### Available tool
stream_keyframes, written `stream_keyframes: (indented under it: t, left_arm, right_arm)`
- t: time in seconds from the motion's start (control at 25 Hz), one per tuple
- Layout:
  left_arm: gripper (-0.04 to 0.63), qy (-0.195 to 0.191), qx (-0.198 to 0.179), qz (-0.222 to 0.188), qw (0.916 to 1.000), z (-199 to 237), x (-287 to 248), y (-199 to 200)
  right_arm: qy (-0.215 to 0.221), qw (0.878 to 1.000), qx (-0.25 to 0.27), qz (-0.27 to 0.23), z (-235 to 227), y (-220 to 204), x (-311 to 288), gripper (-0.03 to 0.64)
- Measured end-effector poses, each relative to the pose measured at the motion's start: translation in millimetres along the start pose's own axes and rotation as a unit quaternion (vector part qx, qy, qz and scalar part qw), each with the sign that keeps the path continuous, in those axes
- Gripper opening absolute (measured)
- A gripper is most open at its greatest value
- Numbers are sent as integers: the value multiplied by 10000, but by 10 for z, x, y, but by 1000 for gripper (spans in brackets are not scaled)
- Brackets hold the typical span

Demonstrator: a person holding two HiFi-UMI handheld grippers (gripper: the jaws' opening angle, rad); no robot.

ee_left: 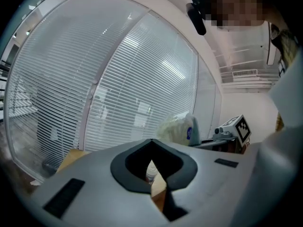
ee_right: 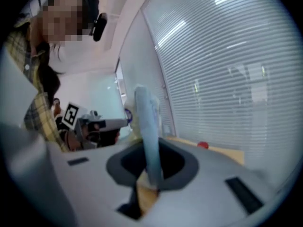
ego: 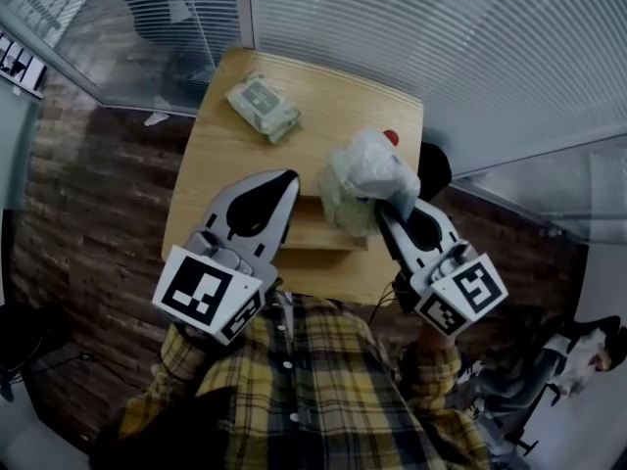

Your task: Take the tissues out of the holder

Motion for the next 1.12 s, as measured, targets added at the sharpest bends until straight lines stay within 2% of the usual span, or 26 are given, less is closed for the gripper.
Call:
stream_keyframes:
  t: [0.16, 0.36, 1.12]
  left_arm:
    - [8, -88, -6, -3, 10000, -4, 11, -12]
    - [8, -212, -48, -3, 9998, -50, -37, 23]
    - [8, -309, -73, 164, 9994, -109, -131, -17]
  right_arm:
    - [-303, 9986, -116, -414, 61, 83, 76, 58]
    - [-511, 9973, -117, -512, 65, 84, 81, 58]
    - [-456, 9973, -301, -497, 29, 11, 65, 58]
Point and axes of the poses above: the fingertips, and each gripper's own axes: x backward along the fingers, z to its left, y out of its top, the point moved 3 cm from there along x, backward along the fingers, and after that the axes turned 8 degrees about z, right-handed, at the moved point
